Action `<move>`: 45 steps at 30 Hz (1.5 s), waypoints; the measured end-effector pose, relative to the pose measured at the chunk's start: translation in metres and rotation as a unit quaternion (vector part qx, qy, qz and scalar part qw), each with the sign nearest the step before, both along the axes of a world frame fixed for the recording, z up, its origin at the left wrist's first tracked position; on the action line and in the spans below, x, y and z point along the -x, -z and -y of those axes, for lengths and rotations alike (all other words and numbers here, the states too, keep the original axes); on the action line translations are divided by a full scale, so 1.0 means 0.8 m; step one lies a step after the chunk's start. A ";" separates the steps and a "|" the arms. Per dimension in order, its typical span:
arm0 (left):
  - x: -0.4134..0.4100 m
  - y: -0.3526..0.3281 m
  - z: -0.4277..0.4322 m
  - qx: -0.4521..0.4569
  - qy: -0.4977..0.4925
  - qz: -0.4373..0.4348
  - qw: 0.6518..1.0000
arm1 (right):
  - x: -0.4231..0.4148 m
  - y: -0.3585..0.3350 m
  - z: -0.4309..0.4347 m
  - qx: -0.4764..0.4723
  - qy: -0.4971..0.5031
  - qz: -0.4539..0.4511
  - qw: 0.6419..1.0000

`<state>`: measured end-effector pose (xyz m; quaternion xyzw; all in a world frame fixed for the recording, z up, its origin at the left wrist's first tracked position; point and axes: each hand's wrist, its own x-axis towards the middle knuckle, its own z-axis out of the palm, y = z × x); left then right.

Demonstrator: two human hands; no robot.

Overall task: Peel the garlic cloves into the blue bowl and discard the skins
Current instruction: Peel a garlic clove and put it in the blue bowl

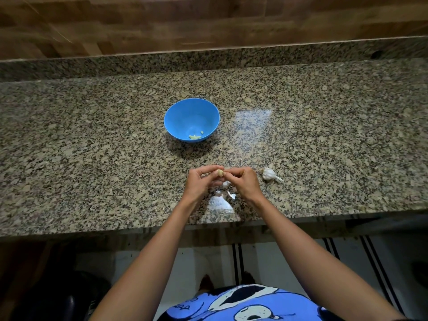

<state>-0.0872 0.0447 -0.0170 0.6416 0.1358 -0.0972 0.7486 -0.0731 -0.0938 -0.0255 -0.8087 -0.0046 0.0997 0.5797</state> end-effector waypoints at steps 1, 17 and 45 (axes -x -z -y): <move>0.000 0.000 -0.002 0.003 0.005 -0.003 1.000 | 0.001 -0.001 0.000 -0.009 0.004 -0.005 1.000; 0.005 0.007 -0.002 0.012 -0.066 -0.026 0.997 | 0.004 0.000 -0.002 -0.047 0.034 -0.072 0.996; -0.003 0.032 -0.042 -0.405 -0.041 0.055 0.912 | -0.002 -0.001 0.006 0.115 0.083 -0.079 0.987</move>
